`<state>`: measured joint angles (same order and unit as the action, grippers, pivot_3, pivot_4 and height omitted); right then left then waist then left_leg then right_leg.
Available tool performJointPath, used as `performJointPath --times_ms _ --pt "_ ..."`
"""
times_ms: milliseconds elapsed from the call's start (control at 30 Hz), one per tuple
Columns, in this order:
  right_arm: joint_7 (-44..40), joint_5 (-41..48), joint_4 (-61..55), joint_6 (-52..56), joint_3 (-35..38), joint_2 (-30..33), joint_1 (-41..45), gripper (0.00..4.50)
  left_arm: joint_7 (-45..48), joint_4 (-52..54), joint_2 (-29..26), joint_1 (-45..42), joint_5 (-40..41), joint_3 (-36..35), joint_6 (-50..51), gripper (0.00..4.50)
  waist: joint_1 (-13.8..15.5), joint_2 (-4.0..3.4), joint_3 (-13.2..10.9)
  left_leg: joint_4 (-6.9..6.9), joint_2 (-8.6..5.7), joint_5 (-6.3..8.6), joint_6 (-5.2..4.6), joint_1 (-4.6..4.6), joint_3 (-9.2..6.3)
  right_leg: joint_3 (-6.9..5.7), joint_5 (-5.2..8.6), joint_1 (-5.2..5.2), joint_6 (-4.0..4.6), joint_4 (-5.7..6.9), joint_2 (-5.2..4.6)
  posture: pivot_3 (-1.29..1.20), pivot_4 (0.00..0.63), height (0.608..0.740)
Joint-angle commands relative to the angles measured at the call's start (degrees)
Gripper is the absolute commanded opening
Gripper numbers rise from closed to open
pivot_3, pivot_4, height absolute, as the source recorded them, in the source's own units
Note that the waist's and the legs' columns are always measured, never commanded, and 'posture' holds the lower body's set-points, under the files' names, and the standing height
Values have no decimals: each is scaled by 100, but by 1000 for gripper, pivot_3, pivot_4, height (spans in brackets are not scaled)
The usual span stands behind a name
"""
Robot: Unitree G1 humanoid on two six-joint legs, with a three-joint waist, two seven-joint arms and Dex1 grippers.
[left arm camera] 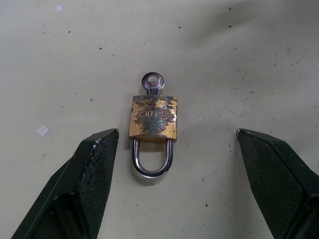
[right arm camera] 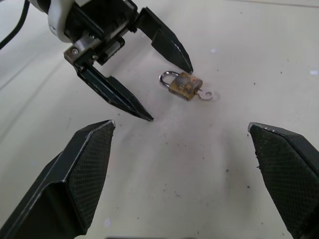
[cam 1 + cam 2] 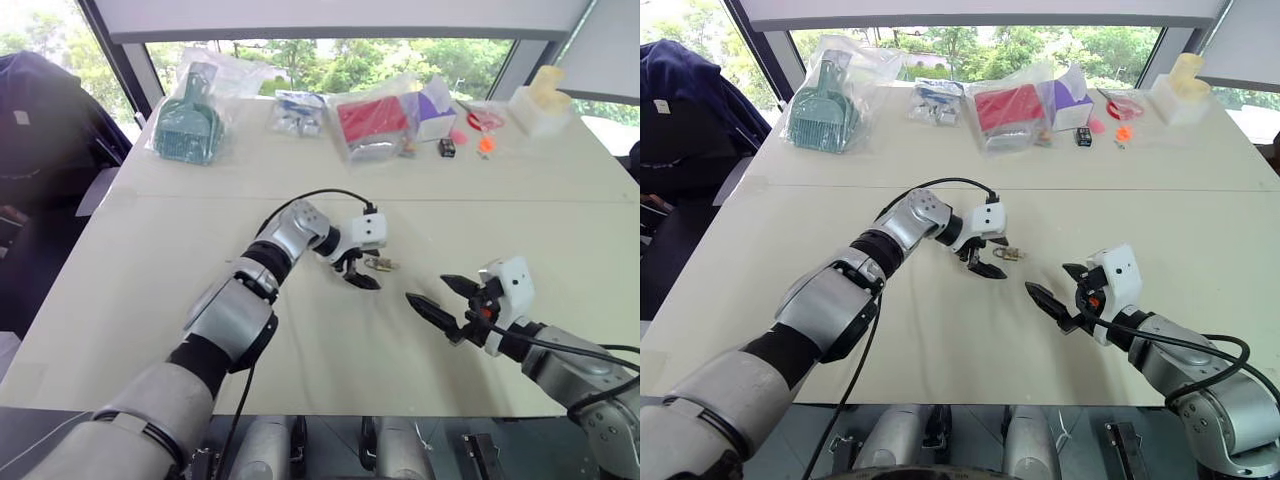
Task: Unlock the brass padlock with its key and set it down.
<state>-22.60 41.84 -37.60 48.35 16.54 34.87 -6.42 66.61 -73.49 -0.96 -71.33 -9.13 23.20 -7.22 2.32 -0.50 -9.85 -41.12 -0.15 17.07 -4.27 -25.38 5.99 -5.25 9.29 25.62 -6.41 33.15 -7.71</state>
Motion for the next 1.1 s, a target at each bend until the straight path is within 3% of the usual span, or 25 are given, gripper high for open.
performJointPath --times_ms 33,300,333,400,567,600,767,867,967,1100 --pt "-14 -21 -128 -132 -12 -10 76 4422 -190 -45 29 -5 -227 -49 -4 3942 -2 0 0 0 0 0 0 1 0 0 0 -1 0 0 0 0 150 735" --pt "-49 -83 -18 -152 -122 -8 220 4422 -456 -115 221 121 -408 -140 53 3942 8 1 3 -5 -1 0 0 4 -5 -1 0 -9 0 -1 -2 0 150 735" --pt "-51 -85 -11 -152 -129 -6 230 4500 -471 -120 233 141 -434 -128 48 3381 9 1 3 -5 -1 0 0 4 -5 -1 0 -10 0 -1 -2 0 150 735" --pt "-51 -81 -12 -144 -132 -1 224 4500 -440 -119 242 182 -482 -89 27 2834 9 4 5 -6 -1 0 0 6 -6 -2 0 -13 0 -1 -2 0 150 735" --pt "0 62 -42 -12 -109 -48 193 4500 -334 -17 179 266 -573 -49 -200 941 0 10 9 -10 -1 0 0 13 -7 -3 0 -22 1 -2 -4 0 150 735" --pt "18 82 -44 3 -106 -66 198 4500 -340 12 145 277 -579 -66 -243 758 -1 10 9 -10 -1 0 0 13 -7 -3 0 -21 1 -2 -4 0 150 735" --pt "229 544 93 53 75 -469 340 4500 -165 501 -169 436 -271 -374 -814 760 -37 10 9 -6 3 0 0 13 -7 -3 0 -16 1 -1 -2 0 150 735" --pt "541 1107 253 37 360 -960 507 4500 -169 1337 -378 729 175 -746 -1276 760 -61 8 8 -1 7 0 1 11 -5 -3 -1 -6 1 5 -1 0 150 735" --pt "798 1339 455 -20 476 -1242 712 4500 145 2962 -739 1341 550 -817 -1498 760 -62 6 7 5 7 -3 6 1 -3 -2 -7 10 -6 10 -3 0 150 735" --pt "1070 2021 666 -82 649 -1567 1074 4500 122 4852 -992 2026 1014 -896 -740 760 -52 2 9 5 2 -3 7 1 -2 -1 -4 7 4 10 -10 0 150 735"
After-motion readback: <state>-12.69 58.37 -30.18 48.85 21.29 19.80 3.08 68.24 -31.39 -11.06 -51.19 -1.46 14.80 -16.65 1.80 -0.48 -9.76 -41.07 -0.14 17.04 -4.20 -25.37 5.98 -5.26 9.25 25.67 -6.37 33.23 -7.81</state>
